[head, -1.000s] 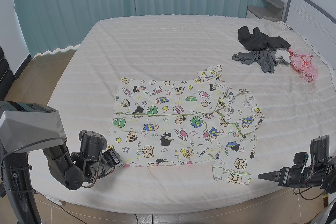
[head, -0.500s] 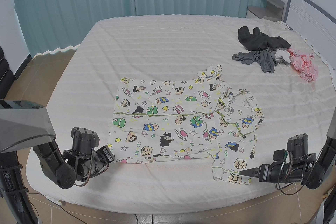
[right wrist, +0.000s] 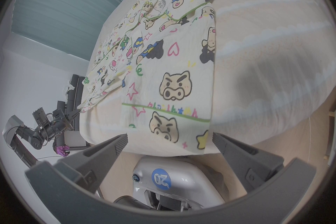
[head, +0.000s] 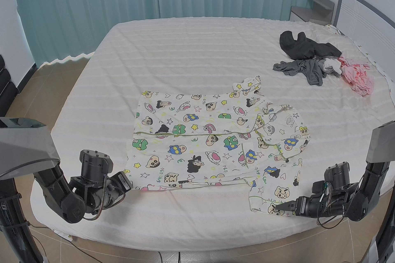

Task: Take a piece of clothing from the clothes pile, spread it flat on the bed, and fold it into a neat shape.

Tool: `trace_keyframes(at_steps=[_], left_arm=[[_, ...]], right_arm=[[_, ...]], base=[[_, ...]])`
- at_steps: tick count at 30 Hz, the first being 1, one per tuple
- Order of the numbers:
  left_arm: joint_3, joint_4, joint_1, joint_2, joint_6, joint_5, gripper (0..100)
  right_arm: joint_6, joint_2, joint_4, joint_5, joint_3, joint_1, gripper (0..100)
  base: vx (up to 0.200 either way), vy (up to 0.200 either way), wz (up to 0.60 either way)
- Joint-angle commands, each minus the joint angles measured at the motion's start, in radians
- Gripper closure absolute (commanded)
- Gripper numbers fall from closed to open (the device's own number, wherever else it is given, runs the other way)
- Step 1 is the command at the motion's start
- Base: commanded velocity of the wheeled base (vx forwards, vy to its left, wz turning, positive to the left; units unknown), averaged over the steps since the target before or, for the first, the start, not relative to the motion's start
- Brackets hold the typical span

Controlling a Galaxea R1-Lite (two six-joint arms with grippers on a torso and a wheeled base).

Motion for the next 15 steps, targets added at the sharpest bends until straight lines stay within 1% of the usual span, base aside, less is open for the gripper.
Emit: trace_keyframes(at_steps=[1,10,11,15], left_arm=[[-0.001,-0.001,0.0,-0.003,-0.002,0.0,100],[-0.003,-0.001,0.001,0.003,0.0,0.0,100],[-0.003,-0.001,0.001,0.003,0.0,0.0,100],[0.0,-0.001,0.001,0.003,0.001,-0.001,100]], right_arm=[[-0.001,0.053,0.001,-0.003,-0.039,0.002,0],[-0.001,0.079,0.052,-0.012,-0.133,0.033,0],[-0.001,0.077,0.062,-0.021,-0.139,0.037,100],[-0.004,0.072,0.081,-0.06,-0.132,0.037,100]], base=[[0.0,0.0,0.0],[0.0,0.0,0.0],[0.0,0.0,0.0],[0.0,0.0,0.0]])
